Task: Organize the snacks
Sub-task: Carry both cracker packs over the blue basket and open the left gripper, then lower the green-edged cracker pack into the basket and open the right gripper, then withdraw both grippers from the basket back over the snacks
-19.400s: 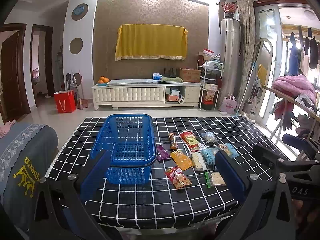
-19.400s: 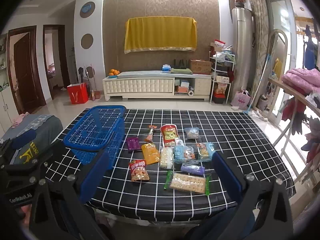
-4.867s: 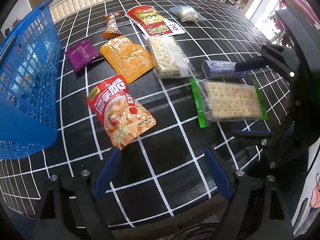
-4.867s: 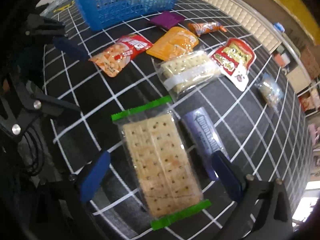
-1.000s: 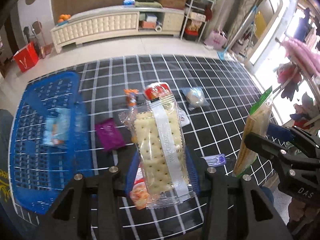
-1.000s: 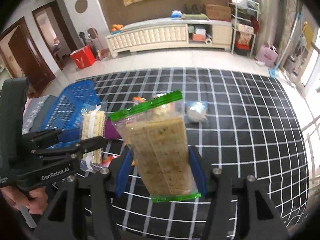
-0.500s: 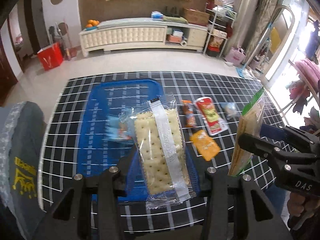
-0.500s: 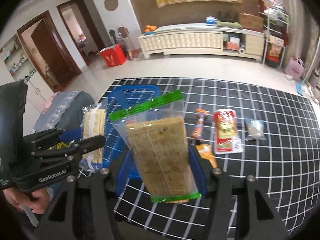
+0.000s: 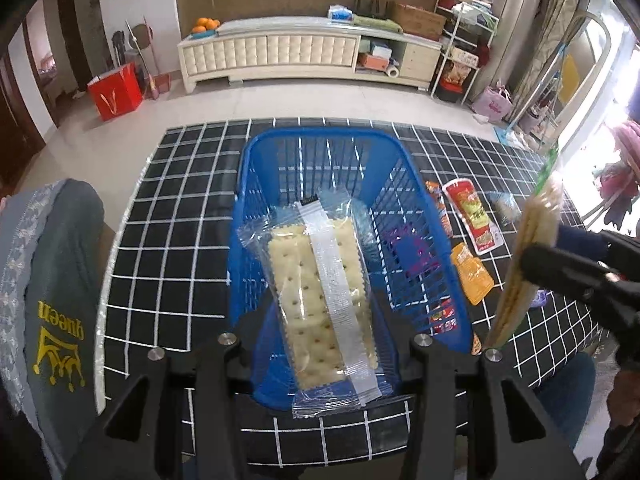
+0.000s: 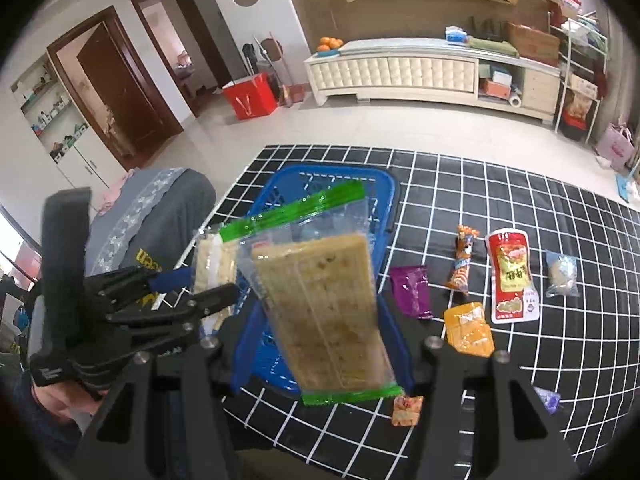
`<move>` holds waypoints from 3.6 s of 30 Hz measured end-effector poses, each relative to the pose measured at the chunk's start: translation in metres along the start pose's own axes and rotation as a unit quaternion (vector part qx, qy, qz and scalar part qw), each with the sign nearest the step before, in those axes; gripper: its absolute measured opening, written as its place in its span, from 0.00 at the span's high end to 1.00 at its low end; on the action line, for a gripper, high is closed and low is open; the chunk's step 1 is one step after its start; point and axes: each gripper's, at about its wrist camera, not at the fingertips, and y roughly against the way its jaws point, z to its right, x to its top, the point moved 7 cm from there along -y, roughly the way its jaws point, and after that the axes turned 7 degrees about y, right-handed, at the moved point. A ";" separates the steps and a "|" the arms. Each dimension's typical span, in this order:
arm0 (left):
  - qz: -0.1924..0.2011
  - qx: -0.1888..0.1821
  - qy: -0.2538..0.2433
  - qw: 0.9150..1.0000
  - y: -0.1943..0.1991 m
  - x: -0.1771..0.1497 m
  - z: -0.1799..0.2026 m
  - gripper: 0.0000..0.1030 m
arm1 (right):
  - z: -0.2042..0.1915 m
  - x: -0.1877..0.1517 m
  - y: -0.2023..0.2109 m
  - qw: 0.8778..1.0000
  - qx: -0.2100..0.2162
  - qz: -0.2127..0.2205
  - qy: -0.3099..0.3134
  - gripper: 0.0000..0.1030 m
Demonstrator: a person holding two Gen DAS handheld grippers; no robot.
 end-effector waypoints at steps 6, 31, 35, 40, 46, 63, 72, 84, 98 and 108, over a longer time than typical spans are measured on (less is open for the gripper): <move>-0.010 -0.010 0.007 1.000 -0.013 -0.005 0.001 0.59 | 0.003 0.000 -0.002 1.000 -0.012 -0.007 -0.004 0.42; 0.044 0.009 0.030 0.999 0.035 -0.010 -0.051 0.33 | -0.055 0.022 -0.026 0.999 -0.001 -0.011 0.052 0.42; 0.046 0.005 0.044 0.998 0.036 -0.011 -0.063 0.33 | -0.062 0.025 -0.043 0.998 -0.012 -0.022 0.065 0.42; 0.034 0.004 0.043 0.998 0.026 -0.013 -0.073 0.33 | -0.062 0.017 -0.071 0.994 -0.038 -0.052 0.084 0.42; 0.030 -0.006 0.043 0.999 0.014 -0.014 -0.077 0.33 | -0.062 0.005 -0.097 0.989 -0.049 -0.090 0.107 0.42; 0.021 -0.032 0.071 0.997 0.008 -0.021 -0.077 0.33 | -0.062 -0.006 -0.083 0.981 -0.077 -0.092 0.153 0.12; 0.036 -0.016 0.027 0.999 0.027 -0.020 -0.027 0.33 | -0.034 -0.006 -0.018 0.990 -0.084 -0.030 0.111 0.10; 0.048 -0.051 -0.056 0.996 0.026 -0.012 0.099 0.33 | 0.059 -0.036 0.066 0.993 -0.118 0.014 0.024 0.10; 0.035 -0.056 -0.126 0.990 -0.029 -0.023 0.212 0.18 | 0.153 -0.076 0.083 0.989 -0.147 0.001 -0.031 0.10; -0.010 -0.014 -0.104 0.994 -0.082 -0.023 0.224 0.18 | 0.210 -0.084 0.052 0.989 -0.137 -0.027 -0.052 0.10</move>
